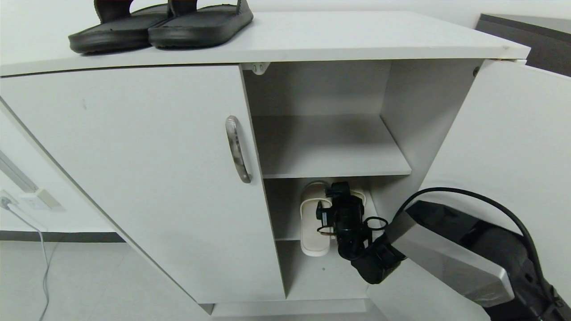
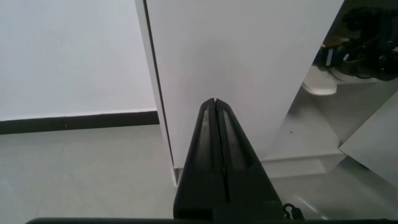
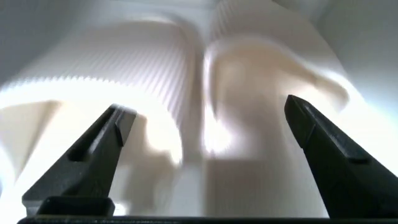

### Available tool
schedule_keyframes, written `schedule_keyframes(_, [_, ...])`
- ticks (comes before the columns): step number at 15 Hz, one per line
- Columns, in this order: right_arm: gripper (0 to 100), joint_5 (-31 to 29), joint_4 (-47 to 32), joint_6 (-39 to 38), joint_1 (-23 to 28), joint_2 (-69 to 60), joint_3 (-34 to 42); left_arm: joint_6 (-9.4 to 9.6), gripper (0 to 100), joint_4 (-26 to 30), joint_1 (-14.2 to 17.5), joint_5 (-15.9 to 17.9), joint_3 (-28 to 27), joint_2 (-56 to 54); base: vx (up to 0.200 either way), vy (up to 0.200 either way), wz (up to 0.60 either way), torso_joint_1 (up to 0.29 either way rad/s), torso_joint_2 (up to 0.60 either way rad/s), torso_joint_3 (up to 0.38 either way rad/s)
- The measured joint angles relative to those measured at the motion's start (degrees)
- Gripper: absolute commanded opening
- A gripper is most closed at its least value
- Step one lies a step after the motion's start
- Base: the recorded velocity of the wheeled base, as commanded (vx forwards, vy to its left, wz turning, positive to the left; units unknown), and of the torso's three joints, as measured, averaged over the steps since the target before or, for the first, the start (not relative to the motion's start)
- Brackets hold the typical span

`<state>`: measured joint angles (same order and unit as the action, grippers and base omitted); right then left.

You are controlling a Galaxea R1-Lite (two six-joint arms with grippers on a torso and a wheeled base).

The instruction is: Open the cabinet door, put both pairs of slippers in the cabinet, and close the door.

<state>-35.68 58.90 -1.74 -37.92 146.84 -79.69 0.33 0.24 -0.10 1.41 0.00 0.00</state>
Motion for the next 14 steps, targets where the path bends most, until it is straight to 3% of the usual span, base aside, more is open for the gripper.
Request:
schedule_keyframes(7, [100, -0.8, 14.56, -0.35, -5.67, -16.1, 32.59, 0.05, 0, 0.0, 0.0, 0.04, 0.0, 0.0, 0.0, 0.0, 0.0, 0.0, 0.0, 0.0])
schedule_keyframes(11, [100, -0.85, 15.37, -0.46, -7.88, -20.6, 36.56, -0.04, 0, 0.0, 0.0, 0.0, 0.0, 0.0, 0.0, 0.0, 0.0, 0.0, 0.0, 0.0])
schedule_keyframes(14, [100, -0.83, 15.49, -0.46, -8.3, -21.42, 36.84, -0.04, 0, -0.02, 0.0, 0.0, 0.0, 0.0, -0.2, 0.0, 0.0, 0.002, 0.0, -0.001])
